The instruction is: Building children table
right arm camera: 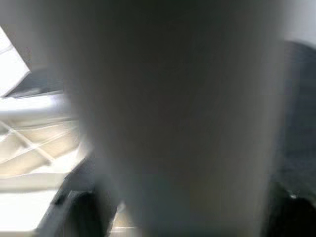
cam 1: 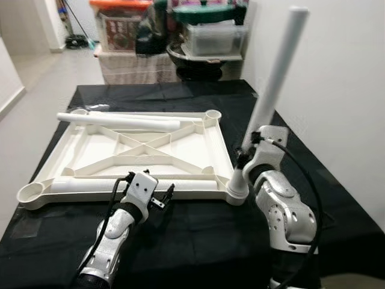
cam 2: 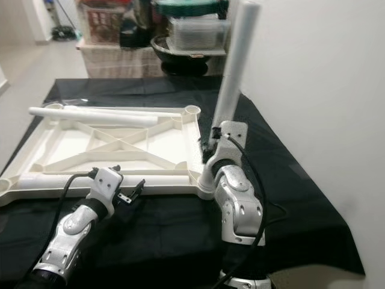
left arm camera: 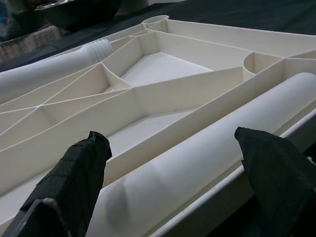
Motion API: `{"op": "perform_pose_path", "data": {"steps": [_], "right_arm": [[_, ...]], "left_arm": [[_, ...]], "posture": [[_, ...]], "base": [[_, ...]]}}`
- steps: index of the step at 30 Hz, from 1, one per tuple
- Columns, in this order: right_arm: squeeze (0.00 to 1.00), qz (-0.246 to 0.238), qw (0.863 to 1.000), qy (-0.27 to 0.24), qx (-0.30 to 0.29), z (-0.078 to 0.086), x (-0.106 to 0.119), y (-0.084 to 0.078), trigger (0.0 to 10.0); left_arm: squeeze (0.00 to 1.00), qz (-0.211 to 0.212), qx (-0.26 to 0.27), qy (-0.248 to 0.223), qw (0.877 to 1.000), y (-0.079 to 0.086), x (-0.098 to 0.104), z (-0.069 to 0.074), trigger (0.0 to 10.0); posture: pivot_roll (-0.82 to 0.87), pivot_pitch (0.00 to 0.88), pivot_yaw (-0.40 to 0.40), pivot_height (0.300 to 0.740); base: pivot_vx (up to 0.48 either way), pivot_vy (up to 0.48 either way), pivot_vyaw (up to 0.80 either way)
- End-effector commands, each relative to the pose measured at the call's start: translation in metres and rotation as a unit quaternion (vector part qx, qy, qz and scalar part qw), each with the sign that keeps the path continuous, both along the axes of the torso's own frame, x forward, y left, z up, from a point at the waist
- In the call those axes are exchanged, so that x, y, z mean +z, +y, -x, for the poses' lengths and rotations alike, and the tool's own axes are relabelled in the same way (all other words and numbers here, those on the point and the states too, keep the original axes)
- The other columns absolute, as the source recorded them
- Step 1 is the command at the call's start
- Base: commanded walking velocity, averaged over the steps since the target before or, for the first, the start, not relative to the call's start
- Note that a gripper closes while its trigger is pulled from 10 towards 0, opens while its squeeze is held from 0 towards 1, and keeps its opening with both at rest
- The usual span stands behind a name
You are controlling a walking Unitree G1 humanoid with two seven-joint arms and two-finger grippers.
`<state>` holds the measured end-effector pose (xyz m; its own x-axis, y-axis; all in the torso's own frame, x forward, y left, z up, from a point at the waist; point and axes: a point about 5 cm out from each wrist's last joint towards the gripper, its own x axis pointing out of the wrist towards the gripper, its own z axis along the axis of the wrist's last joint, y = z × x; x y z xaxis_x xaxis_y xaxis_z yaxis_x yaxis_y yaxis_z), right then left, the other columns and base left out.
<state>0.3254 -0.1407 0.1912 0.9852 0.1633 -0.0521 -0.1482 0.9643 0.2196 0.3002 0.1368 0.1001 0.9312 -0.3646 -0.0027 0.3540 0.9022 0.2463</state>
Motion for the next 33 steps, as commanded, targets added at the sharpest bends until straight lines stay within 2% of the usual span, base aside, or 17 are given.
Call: {"op": "perform_pose_path", "data": {"steps": [1,6,8,9,10,11,12,18,19,21,22,24,25,27,29,30,33], "right_arm": [[0.0,-0.018,0.997,-0.051,0.05,-0.01,0.025,-0.013,10.0],[0.0,0.007,0.989,-0.067,0.129,-0.015,0.035,-0.022,10.0],[0.0,0.059,0.966,-0.086,0.236,-0.009,0.038,-0.027,10.0],[0.0,0.059,0.966,-0.086,0.236,-0.009,0.038,-0.027,10.0],[0.0,0.087,0.938,-0.078,0.325,-0.002,0.032,-0.029,2.9],[0.0,0.091,0.931,-0.072,0.347,0.0,0.029,-0.029,2.9],[0.0,0.107,0.919,-0.062,0.375,0.003,0.022,-0.029,0.0],[0.0,0.109,0.905,-0.049,0.408,0.005,0.011,-0.021,0.0],[0.0,0.111,0.934,-0.048,0.337,-0.007,0.009,-0.016,0.0],[0.0,0.113,0.94,-0.048,0.319,-0.01,0.009,-0.016,0.0],[0.0,0.097,0.97,-0.03,0.22,-0.021,0.006,-0.016,0.0],[0.0,0.047,0.999,0.014,0.02,-0.03,-0.003,-0.025,0.0],[0.0,0.047,0.999,0.014,0.02,-0.03,-0.003,-0.025,0.0],[0.0,0.027,0.994,0.049,-0.096,-0.017,-0.019,-0.026,0.0],[0.0,0.023,0.992,0.053,-0.108,-0.009,-0.024,-0.02,0.0],[0.0,0.024,0.994,0.048,-0.098,-0.002,-0.026,-0.012,10.0],[0.0,0.007,0.999,0.004,-0.046,0.006,-0.016,0.003,10.0]], "left_arm": [[0.0,-0.005,-0.005,0.008,1.0,-0.002,-0.003,0.0,10.0],[0.0,-0.005,-0.006,0.008,1.0,-0.003,-0.003,-0.001,10.0],[0.0,-0.005,-0.006,0.008,1.0,-0.003,-0.004,0.0,10.0],[0.0,-0.005,-0.006,0.008,1.0,-0.003,-0.004,0.0,10.0],[0.0,-0.005,-0.005,0.008,1.0,-0.003,-0.004,0.0,10.0],[0.0,-0.005,-0.005,0.008,1.0,-0.003,-0.004,0.0,10.0],[0.0,-0.005,-0.005,0.008,1.0,-0.003,-0.004,0.0,10.0],[0.0,-0.005,-0.002,0.007,1.0,0.0,-0.003,0.001,10.0],[0.0,-0.006,-0.001,0.007,1.0,0.002,-0.004,0.002,10.0],[0.0,-0.006,0.0,0.007,1.0,0.002,-0.004,0.002,10.0],[0.0,-0.006,0.0,0.008,1.0,0.002,-0.004,0.002,10.0],[0.0,-0.007,0.0,0.008,1.0,0.002,-0.005,0.003,10.0],[0.0,-0.007,0.0,0.008,1.0,0.002,-0.005,0.003,10.0],[0.0,-0.007,-0.001,0.008,1.0,0.002,-0.004,0.004,10.0],[0.0,-0.007,-0.001,0.009,1.0,0.002,-0.004,0.004,10.0],[0.0,-0.007,-0.002,0.009,1.0,0.002,-0.004,0.004,10.0],[0.0,-0.008,-0.002,0.009,1.0,0.003,-0.004,0.003,10.0]], "posture": [[-0.02,0.0,-0.052,0.74],[-0.02,0.0,-0.053,0.74],[-0.02,0.0,-0.053,0.74],[-0.02,0.0,-0.053,0.74],[-0.01,0.0,-0.058,0.74],[-0.01,0.0,-0.058,0.74],[-0.01,0.0,-0.059,0.74],[0.0,0.0,-0.065,0.74],[0.0,0.0,-0.064,0.74],[0.0,0.0,-0.064,0.74],[0.01,0.0,-0.064,0.74],[0.01,0.0,-0.062,0.74],[0.01,0.0,-0.062,0.74],[0.01,0.0,-0.062,0.74],[0.01,0.0,-0.061,0.74],[0.01,0.0,-0.061,0.74],[0.0,0.0,-0.051,0.74]], "base": [[0.0,0.0,0.0],[0.0,0.0,0.0],[0.0,0.0,0.0],[0.0,0.0,0.0],[0.0,0.0,0.0],[0.0,0.0,0.0],[0.0,0.0,0.0],[0.0,0.0,0.0],[0.0,0.0,0.0],[0.0,0.0,0.0],[0.0,0.0,0.0],[0.0,0.0,0.0],[0.0,0.0,0.0],[0.0,0.0,0.0],[0.0,0.0,0.0],[0.0,0.0,0.0],[0.0,0.0,0.0]]}}
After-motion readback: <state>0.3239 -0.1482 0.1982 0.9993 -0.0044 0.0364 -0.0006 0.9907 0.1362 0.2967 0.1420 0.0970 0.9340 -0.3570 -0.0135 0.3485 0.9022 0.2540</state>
